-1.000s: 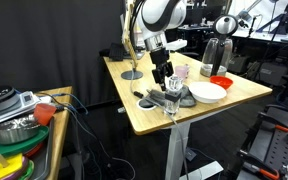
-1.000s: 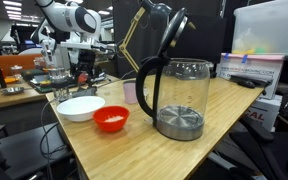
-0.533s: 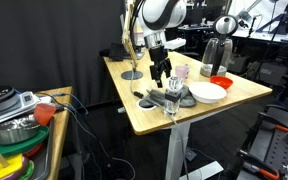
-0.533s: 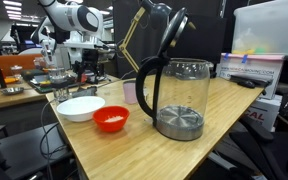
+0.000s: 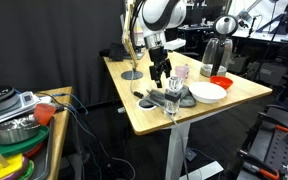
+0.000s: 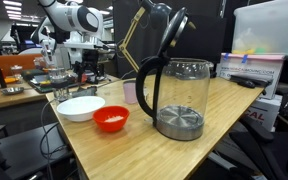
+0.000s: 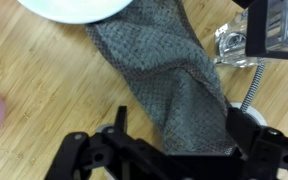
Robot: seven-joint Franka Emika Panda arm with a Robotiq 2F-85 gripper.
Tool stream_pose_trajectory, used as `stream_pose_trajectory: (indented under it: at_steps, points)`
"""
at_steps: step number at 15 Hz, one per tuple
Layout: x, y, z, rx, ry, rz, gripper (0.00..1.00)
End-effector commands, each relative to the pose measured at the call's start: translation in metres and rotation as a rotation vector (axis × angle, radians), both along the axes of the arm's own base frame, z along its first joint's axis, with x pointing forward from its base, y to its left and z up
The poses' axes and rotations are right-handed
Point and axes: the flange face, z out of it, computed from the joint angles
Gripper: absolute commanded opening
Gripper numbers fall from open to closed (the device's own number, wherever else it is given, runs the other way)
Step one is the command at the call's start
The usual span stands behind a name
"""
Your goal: Fold the cloth on the table
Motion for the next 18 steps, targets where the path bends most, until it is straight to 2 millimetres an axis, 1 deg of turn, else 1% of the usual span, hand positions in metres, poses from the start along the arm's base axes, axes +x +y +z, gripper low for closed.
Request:
stream_pose_trajectory:
  at_steps: [1,6,14,18]
  points:
    - [0.008,0.001,-0.003,0.007,-0.028,-0.011,1.0]
    - [0.015,0.004,-0.011,0.007,-0.088,-0.011,1.0]
    - [0.015,0.012,-0.023,-0.006,-0.089,0.009,1.0]
    - [0.018,0.01,-0.03,-0.025,-0.089,0.022,0.99]
